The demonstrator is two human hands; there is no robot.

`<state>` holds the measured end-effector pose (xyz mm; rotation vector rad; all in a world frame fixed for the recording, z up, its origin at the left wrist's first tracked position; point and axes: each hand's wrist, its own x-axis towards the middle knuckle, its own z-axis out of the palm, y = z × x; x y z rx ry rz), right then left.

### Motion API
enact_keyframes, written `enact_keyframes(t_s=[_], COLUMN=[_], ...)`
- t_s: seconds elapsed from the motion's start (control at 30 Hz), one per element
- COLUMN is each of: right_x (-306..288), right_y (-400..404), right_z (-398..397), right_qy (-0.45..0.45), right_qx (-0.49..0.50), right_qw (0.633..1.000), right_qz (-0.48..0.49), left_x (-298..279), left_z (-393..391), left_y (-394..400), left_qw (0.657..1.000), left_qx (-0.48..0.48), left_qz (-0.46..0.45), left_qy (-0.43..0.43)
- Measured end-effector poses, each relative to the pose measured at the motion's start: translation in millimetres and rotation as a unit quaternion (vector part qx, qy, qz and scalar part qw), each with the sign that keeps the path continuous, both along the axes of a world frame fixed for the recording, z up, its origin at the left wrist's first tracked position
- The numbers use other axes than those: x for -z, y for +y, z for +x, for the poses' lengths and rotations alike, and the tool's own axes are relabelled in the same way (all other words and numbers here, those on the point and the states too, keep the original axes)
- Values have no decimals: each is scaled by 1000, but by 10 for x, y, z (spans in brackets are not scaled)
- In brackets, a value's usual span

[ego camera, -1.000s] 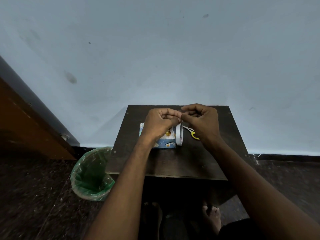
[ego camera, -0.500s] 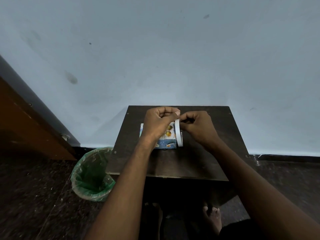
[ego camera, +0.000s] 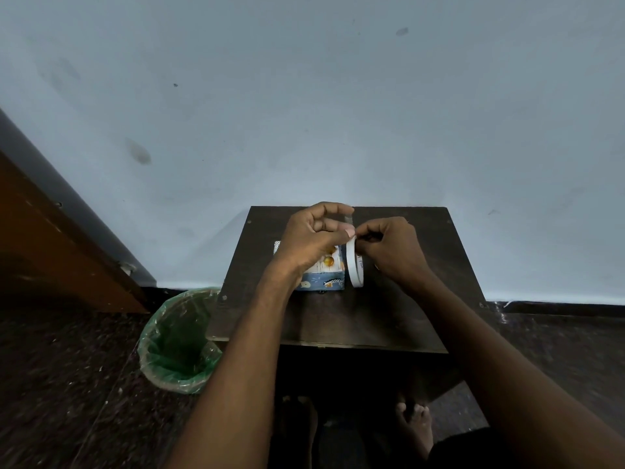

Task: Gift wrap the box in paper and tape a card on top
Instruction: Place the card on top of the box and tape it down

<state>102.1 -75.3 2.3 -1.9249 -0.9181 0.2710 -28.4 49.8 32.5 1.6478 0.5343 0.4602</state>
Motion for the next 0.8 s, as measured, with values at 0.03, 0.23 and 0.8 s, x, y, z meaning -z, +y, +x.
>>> enact_keyframes(t_s=[0.03, 0.23, 0.8], right_x=[-21, -93, 19], right_y=[-10, -71, -166], right_z=[-2, 107, 180], right_qy=[1, -43, -116], right_qx=[-3, 9, 86], right_qw=[1000, 994, 959], right_qz=[0, -104, -246], left_x=[8, 87, 135], left_z=[7, 57, 109], left_y=[-7, -21, -17], left_qw=[1000, 999, 996], left_qx=[-4, -18, -22], left_qz=[5, 36, 84], left_qy=[-2, -8, -17])
